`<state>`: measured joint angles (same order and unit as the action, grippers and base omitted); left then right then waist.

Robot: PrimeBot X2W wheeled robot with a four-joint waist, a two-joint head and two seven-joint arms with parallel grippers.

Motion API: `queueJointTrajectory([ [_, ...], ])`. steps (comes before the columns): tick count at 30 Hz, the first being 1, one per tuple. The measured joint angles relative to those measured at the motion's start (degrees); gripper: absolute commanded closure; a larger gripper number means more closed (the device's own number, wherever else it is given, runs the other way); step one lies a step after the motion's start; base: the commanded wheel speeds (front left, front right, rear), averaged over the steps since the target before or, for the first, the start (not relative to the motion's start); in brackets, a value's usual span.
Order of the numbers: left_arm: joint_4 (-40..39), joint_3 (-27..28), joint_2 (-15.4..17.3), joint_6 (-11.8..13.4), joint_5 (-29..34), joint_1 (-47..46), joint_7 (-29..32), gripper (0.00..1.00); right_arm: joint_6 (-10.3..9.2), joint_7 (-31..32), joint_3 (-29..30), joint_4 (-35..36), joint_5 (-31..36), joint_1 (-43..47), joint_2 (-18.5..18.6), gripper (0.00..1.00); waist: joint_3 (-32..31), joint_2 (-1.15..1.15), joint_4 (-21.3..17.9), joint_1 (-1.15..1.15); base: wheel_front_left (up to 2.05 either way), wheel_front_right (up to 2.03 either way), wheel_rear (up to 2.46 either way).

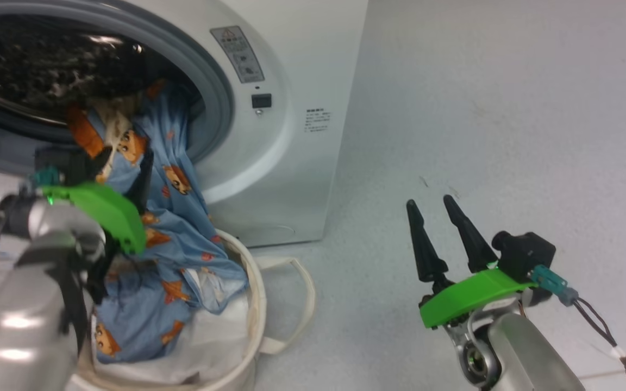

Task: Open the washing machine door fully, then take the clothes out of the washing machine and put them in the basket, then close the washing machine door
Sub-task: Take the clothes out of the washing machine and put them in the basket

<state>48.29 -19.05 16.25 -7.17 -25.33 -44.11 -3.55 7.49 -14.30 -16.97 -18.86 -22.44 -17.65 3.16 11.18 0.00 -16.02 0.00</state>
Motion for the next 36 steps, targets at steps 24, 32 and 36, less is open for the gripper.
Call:
queueJointTrajectory([
  [24, 25.4, -4.0, 2.2, 0.6, -7.3, -26.3, 5.5, 0.00, 0.00, 0.0, 2.1, 4.8, -0.1, -4.5, 0.0, 0.00, 16.8, 0.00, -3.7, 0.01, 0.00, 0.00, 0.00],
  [32, 26.0, -4.8, 1.4, 0.5, -8.1, -26.7, 6.5, 0.00, 0.00, 0.0, 2.7, 5.3, 0.2, -4.8, 0.0, 0.00, 18.5, 0.00, -2.4, 0.01, 0.00, 0.00, 0.00],
  [36, 26.1, -5.3, 0.8, 0.0, -8.2, -26.7, 5.9, 1.00, 0.00, 0.0, 2.9, 5.2, 0.2, -5.0, 0.0, 0.00, 18.6, 0.00, -2.1, 0.01, 0.00, 0.00, 0.00],
])
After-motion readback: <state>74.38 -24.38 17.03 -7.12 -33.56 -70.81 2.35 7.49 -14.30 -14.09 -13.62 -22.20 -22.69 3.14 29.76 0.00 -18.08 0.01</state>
